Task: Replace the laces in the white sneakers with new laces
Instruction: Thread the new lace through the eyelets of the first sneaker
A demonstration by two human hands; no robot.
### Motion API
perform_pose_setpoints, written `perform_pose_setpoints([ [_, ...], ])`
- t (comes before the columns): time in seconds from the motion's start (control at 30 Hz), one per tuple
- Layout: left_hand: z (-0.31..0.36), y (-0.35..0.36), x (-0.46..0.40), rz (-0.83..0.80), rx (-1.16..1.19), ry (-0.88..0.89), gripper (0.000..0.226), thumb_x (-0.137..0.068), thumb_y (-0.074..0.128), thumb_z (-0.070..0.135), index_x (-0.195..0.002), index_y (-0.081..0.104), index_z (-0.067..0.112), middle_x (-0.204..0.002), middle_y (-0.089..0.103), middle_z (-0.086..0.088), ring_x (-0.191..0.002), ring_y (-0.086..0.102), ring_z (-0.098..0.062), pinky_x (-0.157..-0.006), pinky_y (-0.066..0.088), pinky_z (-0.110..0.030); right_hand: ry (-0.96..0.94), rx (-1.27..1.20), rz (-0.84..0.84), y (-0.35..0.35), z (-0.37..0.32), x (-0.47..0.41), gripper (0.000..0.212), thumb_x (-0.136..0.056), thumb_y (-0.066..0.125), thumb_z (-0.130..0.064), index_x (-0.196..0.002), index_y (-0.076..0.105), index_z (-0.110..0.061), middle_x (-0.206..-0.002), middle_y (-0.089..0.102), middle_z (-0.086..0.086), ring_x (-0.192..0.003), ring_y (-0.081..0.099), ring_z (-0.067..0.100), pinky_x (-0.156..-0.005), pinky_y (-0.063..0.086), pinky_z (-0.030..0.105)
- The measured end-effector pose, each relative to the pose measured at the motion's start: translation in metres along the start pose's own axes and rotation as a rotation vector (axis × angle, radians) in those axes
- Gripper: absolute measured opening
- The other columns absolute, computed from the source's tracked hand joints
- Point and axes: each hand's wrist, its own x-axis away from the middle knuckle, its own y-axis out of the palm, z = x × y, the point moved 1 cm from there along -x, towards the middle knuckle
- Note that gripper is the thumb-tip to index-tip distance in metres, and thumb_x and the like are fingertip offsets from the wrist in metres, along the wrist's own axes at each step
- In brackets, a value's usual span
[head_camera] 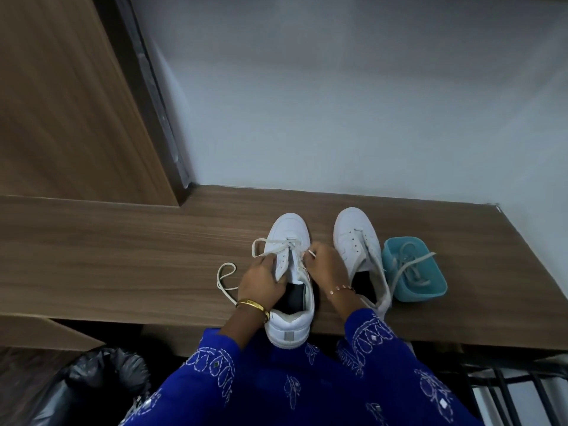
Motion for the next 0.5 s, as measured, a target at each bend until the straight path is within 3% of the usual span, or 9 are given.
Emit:
perform_pose_setpoints([
  [0.1,0.0,0.0,0.0,0.002,0.006,-0.007,0.047,-0.084,0.056,0.021,-0.129,0.049,0.011,-0.128,0.053,-0.01,-0.112,0.054,-0.03,-0.087,0.043,-0.031,0.001,-0.119,0.047,-0.012,0.0,-0.003,0.018,-0.092,0.046,-0.012,-0.082,0.058,-0.003,-0.075,0.057,0.006,-0.068,0.052,0.019,-0.06,0.039,0.027],
  [0.23,0.001,0.001,0.0,0.003,0.004,-0.014,0.046,-0.084,0.056,0.022,-0.129,0.049,0.013,-0.123,0.056,-0.01,-0.108,0.055,-0.03,-0.084,0.044,-0.031,0.137,-0.645,0.524,-0.054,-0.013,-0.006,0.021,-0.096,0.043,-0.009,-0.076,0.048,-0.01,-0.061,0.044,-0.005,-0.054,0.04,0.006,-0.048,0.033,0.013],
  [0.3,0.001,0.001,0.001,0.0,0.006,-0.023,0.047,-0.084,0.056,0.023,-0.13,0.049,0.013,-0.123,0.055,-0.01,-0.108,0.055,-0.03,-0.085,0.044,-0.032,0.171,-0.799,0.646,-0.067,-0.017,-0.007,0.01,-0.096,0.045,-0.01,-0.088,0.052,-0.008,-0.063,0.045,-0.009,-0.056,0.042,0.001,-0.047,0.033,0.009],
  [0.33,0.001,0.0,0.001,0.0,0.011,-0.027,0.046,-0.085,0.056,0.023,-0.129,0.05,0.013,-0.123,0.055,-0.01,-0.108,0.056,-0.031,-0.085,0.044,-0.032,0.163,-0.796,0.643,-0.069,-0.019,-0.007,0.011,-0.095,0.047,-0.012,-0.103,0.052,-0.005,-0.063,0.046,-0.01,-0.055,0.043,0.001,-0.047,0.035,0.007],
  [0.4,0.002,0.0,0.001,0.002,0.022,-0.029,0.045,-0.085,0.056,0.022,-0.128,0.051,0.012,-0.121,0.056,-0.011,-0.107,0.056,-0.031,-0.084,0.044,-0.033,0.122,-0.626,0.561,-0.056,-0.016,-0.007,0.037,-0.093,0.051,-0.015,-0.128,0.044,-0.009,-0.057,0.045,-0.008,-0.049,0.043,0.005,-0.043,0.034,0.012],
  [0.47,0.002,0.0,0.002,0.005,0.034,-0.025,0.043,-0.085,0.056,0.021,-0.127,0.052,0.012,-0.12,0.057,-0.011,-0.106,0.056,-0.032,-0.083,0.044,-0.032,0.047,-0.396,0.376,-0.034,-0.011,-0.006,0.045,-0.092,0.051,-0.017,-0.136,0.04,-0.017,-0.059,0.05,-0.004,-0.049,0.043,0.01,-0.046,0.036,0.022],
  [0.5,0.003,-0.001,0.002,0.005,0.038,-0.022,0.043,-0.085,0.055,0.02,-0.127,0.052,0.013,-0.12,0.057,-0.012,-0.106,0.056,-0.032,-0.083,0.044,-0.032,0.014,-0.292,0.242,-0.023,-0.009,-0.005,0.045,-0.092,0.05,-0.017,-0.136,0.042,-0.019,-0.069,0.059,0.001,-0.053,0.048,0.013,-0.051,0.041,0.026],
])
